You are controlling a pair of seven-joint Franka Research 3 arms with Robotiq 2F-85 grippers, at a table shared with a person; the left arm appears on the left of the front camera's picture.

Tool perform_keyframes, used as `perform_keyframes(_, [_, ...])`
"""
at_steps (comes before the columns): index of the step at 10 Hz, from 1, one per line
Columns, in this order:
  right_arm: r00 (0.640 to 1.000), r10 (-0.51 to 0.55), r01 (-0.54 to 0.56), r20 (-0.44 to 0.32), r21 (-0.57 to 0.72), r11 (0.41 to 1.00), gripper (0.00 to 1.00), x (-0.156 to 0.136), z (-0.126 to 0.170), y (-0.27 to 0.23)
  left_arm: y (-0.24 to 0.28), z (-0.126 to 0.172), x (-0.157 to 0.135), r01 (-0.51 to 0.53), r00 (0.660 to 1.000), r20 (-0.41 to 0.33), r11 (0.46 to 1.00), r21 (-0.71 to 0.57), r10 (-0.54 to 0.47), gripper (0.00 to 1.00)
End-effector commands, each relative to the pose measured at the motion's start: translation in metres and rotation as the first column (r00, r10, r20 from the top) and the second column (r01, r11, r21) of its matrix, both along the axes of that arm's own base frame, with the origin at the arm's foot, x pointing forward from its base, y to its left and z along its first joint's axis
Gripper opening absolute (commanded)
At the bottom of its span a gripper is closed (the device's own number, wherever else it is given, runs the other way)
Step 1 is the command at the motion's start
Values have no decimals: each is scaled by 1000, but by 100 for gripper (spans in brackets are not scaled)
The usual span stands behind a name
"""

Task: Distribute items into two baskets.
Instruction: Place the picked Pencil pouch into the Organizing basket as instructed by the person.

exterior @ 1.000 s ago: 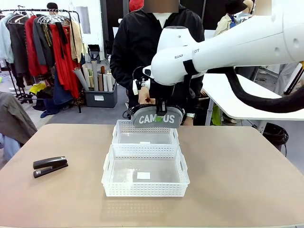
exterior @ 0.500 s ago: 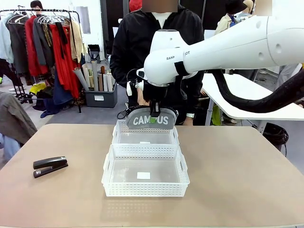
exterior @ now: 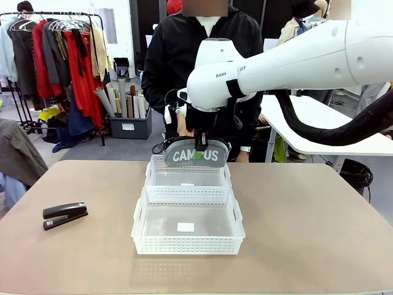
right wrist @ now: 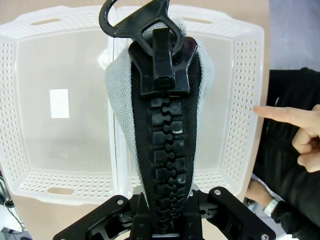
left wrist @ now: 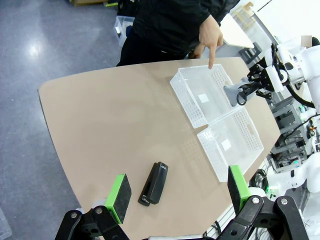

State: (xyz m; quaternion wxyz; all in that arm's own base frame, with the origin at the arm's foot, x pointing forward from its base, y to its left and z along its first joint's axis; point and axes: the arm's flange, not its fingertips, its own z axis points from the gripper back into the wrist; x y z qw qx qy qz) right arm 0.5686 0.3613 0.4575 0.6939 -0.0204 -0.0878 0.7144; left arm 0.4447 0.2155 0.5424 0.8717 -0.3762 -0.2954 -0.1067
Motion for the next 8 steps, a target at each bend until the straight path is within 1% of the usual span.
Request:
perform_keyframes(1, [1000,15,-14,-21,44,999,0,5,-4,-8,0,1,-2,1,1000,4,1000,-3,-1,100])
perform_keyframes(2, [1000,3,-1,-20,70,998,0,10,-7,-8,0,1,-2,1,1000,4,1000,-3,-1,100])
perform_keyframes(3, [999,10,-8,-32,68,998,0,15,-14,-3,0,1,-2,1,1000,4,1000,-3,-1,100])
perform_keyframes(4, [999,-7,9,-38,52,999,0,21,-21,2,0,1,-2,1,1000,4,1000,-3,-1,100])
perform_keyframes(6, [999,20,-17,-39,77,997,0,32,-34,9,0,1,-2,1,1000,4,1000,-3,-1,100])
perform_keyframes(8, [997,-10,14,-74,60,998,0,46,-53,22,0,1,-2,1,1000,4,1000,-3,-1,100])
